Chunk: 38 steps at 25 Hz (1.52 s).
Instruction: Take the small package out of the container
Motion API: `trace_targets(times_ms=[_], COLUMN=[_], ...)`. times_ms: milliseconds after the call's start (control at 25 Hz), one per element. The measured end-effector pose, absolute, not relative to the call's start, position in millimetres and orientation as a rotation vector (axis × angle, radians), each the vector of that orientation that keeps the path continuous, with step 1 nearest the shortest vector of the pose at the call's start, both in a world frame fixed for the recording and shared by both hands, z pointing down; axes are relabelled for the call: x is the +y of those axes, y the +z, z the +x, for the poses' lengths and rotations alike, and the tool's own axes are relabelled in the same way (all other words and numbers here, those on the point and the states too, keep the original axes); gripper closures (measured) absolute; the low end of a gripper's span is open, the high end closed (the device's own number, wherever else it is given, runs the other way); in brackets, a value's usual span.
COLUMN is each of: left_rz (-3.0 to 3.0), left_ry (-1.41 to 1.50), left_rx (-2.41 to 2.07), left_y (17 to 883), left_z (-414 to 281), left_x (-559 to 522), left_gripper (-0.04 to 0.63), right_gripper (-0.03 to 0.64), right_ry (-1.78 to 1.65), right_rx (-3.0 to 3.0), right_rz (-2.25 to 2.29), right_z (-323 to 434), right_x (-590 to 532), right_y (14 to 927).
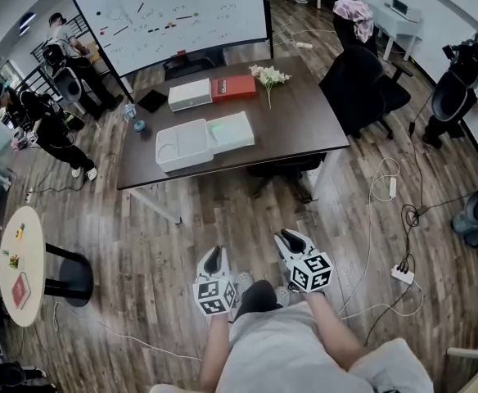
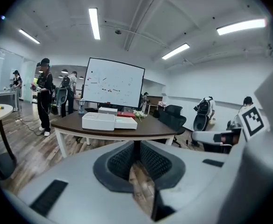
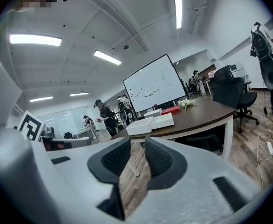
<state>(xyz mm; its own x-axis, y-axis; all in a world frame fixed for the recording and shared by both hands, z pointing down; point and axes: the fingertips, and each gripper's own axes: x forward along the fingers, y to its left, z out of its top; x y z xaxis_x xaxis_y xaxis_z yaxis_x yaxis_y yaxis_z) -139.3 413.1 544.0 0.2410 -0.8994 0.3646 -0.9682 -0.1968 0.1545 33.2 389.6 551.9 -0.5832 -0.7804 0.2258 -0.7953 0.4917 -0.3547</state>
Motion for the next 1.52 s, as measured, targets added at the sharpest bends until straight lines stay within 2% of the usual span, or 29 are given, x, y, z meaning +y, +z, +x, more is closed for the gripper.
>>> trace_targets(times_ms=[80,120,160,480,800,1520], left_rz=[2.175,2.174,2.172,2.128,2.144,2.179], left_ry=[0.279,0.28,0.28,0.312,0.291,0.161], left_rx=[-1.729,-1.733,-1.738,-1.773,-1.722,-1.64], left_y=[540,539,538,550,558,544], left_z=[-140,-140,-141,-149,-146,-103], left_x=[414,415,417,419,394,193], left_gripper=[0.553,0.507,0.488,0.411,0.393,0.393], right_gripper=[0.502,0.479,0.458,0.413,0.336,0.33], right_ry=[0.685,0.693,0.702,0.758,0.78,0.78], right_rx=[-2.69,-2.694,-2.695,-2.639,-2.613,-2.499], right_rz=[1.419,1.415,1.409,1.368,1.406,1.536], right_z=[35,36,37,36,39,88], right_x=[389,389,389,386,353,192], right_y=[552,552,553,577,584,587])
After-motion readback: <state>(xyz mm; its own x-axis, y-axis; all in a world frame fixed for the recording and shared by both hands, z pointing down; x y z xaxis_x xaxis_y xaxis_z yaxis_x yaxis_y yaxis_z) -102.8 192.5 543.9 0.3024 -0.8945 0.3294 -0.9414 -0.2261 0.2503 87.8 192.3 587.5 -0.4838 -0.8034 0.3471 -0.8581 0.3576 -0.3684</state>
